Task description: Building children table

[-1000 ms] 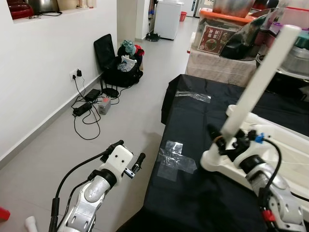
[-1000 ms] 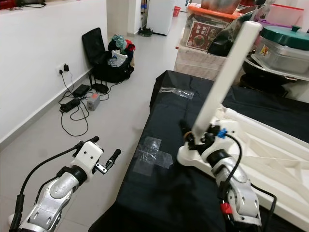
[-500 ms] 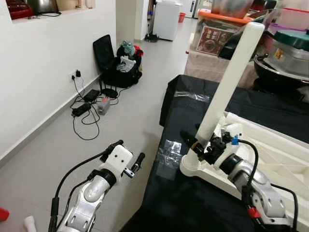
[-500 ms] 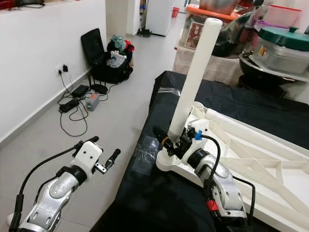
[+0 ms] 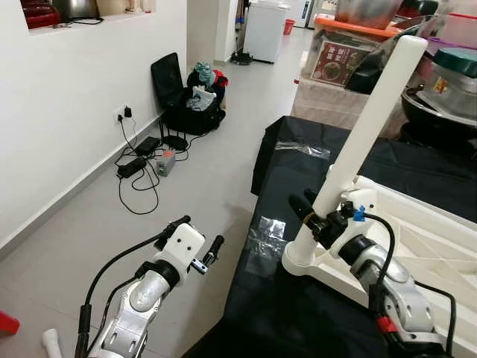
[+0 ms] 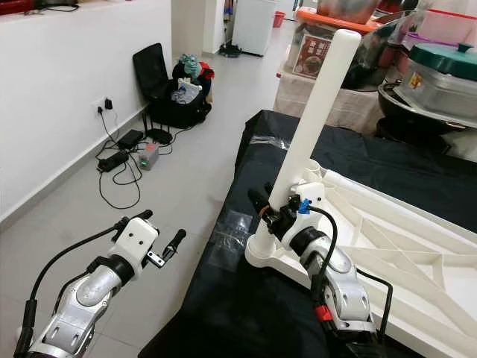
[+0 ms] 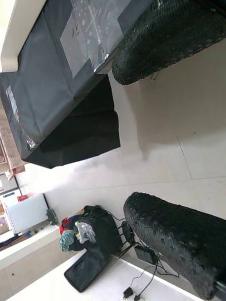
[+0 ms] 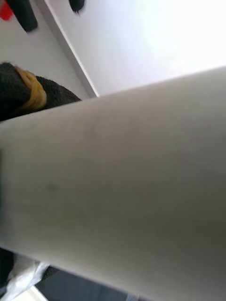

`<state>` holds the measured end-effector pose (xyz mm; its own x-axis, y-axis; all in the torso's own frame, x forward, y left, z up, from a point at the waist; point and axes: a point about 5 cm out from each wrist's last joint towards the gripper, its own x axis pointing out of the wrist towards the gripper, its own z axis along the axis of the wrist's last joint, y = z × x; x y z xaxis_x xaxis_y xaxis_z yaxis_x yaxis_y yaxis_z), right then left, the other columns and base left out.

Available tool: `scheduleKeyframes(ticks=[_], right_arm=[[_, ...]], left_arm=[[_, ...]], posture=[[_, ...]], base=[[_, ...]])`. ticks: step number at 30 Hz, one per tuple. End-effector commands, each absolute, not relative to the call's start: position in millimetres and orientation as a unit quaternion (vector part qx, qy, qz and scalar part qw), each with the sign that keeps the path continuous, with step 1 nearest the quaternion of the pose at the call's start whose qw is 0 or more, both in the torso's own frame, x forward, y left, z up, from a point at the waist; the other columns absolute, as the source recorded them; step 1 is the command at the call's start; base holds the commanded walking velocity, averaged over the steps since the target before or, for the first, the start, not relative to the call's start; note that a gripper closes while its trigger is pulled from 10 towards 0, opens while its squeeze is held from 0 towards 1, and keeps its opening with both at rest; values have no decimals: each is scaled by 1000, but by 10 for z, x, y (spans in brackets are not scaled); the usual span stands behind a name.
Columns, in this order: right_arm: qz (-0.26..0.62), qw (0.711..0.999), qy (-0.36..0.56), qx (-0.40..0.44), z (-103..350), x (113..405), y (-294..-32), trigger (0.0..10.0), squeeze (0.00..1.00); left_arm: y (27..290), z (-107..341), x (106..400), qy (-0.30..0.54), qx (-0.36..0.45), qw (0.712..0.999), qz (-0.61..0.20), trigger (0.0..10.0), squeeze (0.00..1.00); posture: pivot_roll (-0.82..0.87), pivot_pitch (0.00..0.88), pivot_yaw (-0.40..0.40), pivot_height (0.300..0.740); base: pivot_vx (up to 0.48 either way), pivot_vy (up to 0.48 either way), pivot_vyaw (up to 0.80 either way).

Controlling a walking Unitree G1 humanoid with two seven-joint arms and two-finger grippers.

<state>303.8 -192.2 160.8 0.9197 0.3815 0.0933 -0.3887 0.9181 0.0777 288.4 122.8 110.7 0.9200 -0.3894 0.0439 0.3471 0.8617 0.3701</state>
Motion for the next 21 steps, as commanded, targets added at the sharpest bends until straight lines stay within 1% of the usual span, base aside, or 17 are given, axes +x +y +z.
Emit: scheduleKeyframes(ticks=[1,3,4,5,6,7,9,10,11,12,13,14,15,16,21], right_arm=[[44,999,4,30,1459,3038,-2217,0,0],[44,999,4,30,1459,3038,-2217,0,0],[-32,999,27,35,1386,3030,-2364,0,0],[-32,999,27,35,1386,3030,-2364,0,0],[-103,993,52,41,1305,3002,-2508,0,0],[-210,974,82,35,1191,2907,-2738,0,0],[-210,974,82,35,1191,2907,-2738,0,0],[-341,933,107,31,1055,2694,-3038,0,0],[-341,933,107,31,1055,2694,-3038,0,0],[-442,888,129,27,942,2452,-3272,0,0],[-442,888,129,27,942,2452,-3272,0,0],[-505,852,139,19,881,2264,-3420,0,0],[-534,834,139,16,868,2165,-3475,0,0],[-545,827,138,14,874,2138,-3476,0,0],[-557,819,137,19,893,2179,-3424,0,0]], left_arm=[[1196,1091,2873,-57,180,962,-197,10000,0],[1196,1091,2873,-57,180,962,-197,10000,0],[1196,1088,2870,-57,180,962,-197,10000,0],[1196,1088,2870,-57,180,962,-197,10000,0],[1196,1085,2868,-56,180,962,-197,10000,0],[1193,1081,2863,-56,180,962,-199,10000,0],[1193,1081,2863,-56,180,962,-199,10000,0],[1190,1078,2859,-55,180,962,-200,10000,0],[1190,1078,2859,-55,180,962,-200,10000,0],[1190,1076,2854,-54,180,962,-200,10000,0],[1190,1076,2854,-54,180,962,-200,10000,0],[1195,1073,2851,-53,180,962,-200,10000,0],[1200,1068,2849,-51,180,962,-200,10000,0],[1200,1063,2847,-51,181,962,-200,10000,0],[1191,1061,2846,-51,181,961,-201,10000,0]], posture=[[40,0,-132,740],[40,0,-132,740],[33,0,-126,740],[33,0,-126,740],[33,0,-126,740],[30,0,-122,740],[30,0,-122,740],[31,0,-122,740],[31,0,-122,740],[31,0,-120,740],[31,0,-120,740],[27,0,-118,740],[23,0,-116,740],[21,0,-116,740],[33,0,-121,740]], base=[[0,0,0],[0,0,0],[0,0,0],[0,0,0],[0,0,0],[0,0,0],[0,0,0],[0,0,0],[0,0,0],[0,0,0],[0,0,0],[0,0,0],[0,0,0],[0,0,0],[0,0,0]])
